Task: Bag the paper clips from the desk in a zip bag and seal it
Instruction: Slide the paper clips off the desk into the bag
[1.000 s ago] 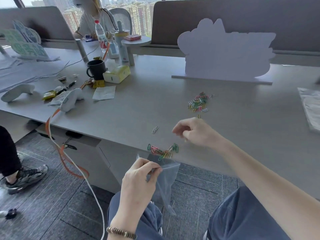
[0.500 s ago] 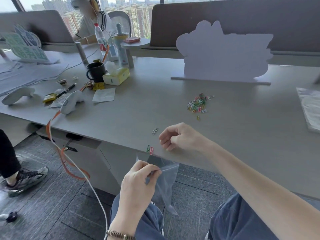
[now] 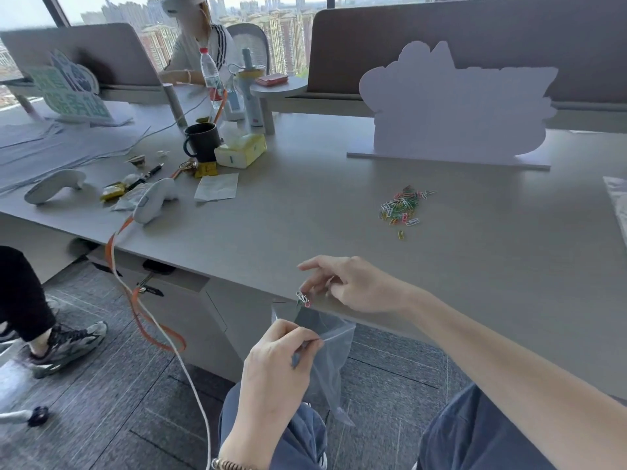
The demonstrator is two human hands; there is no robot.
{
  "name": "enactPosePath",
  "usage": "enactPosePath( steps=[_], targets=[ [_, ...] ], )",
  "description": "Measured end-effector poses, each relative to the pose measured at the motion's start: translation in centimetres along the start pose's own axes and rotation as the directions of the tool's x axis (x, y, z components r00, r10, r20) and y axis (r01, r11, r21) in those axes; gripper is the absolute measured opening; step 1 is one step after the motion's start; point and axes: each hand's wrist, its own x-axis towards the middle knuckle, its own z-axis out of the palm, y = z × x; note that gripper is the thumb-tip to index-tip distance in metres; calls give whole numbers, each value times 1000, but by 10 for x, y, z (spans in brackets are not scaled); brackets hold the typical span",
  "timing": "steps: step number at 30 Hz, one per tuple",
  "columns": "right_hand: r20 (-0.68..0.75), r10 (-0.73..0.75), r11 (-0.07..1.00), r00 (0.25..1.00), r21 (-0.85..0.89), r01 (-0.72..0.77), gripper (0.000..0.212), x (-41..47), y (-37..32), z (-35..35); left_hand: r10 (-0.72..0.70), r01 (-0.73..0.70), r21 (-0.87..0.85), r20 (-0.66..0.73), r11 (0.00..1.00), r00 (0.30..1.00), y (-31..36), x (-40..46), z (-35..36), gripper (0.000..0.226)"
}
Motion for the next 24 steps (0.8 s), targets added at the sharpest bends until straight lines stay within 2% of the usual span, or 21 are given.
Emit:
enactPosePath(
  steps=[5, 7, 10, 12, 15, 17, 20, 24],
  targets=[
    [40, 1, 990, 999, 141, -6, 58, -11, 5, -2, -8, 9, -3, 7, 1000, 1000, 1, -1, -3, 3],
    [-5, 46, 971, 999, 236, -44, 51, -14, 9, -6, -9, 10, -11, 10, 1000, 1000, 4, -1, -3, 2],
    [-92, 91, 963, 992, 261, -64, 42, -23, 15, -23, 3, -3, -10, 30, 1000, 1000, 9, -1, -2, 5],
    [-248, 135, 963, 959, 260, -68, 37, -29, 22, -37, 17, -17, -6, 68, 1000, 998, 12, -3, 1, 8],
    [-557, 176, 982, 811, 152, -109, 30, -34, 43, -61, 29, -29, -4, 114, 1000, 993, 18, -4, 6, 11],
    [-649, 186, 978, 737, 53, -200, 29, -35, 62, -79, 30, -29, -10, 127, 1000, 991, 22, -4, 10, 12],
    [-657, 234, 915, 717, -99, -390, 28, -30, 93, -102, 46, -41, -36, 147, 999, 988, 30, -5, 17, 6],
    [-606, 315, 836, 731, -187, -516, 54, -15, 122, -121, 54, -44, -65, 173, 997, 983, 42, -6, 26, 5]
  ],
)
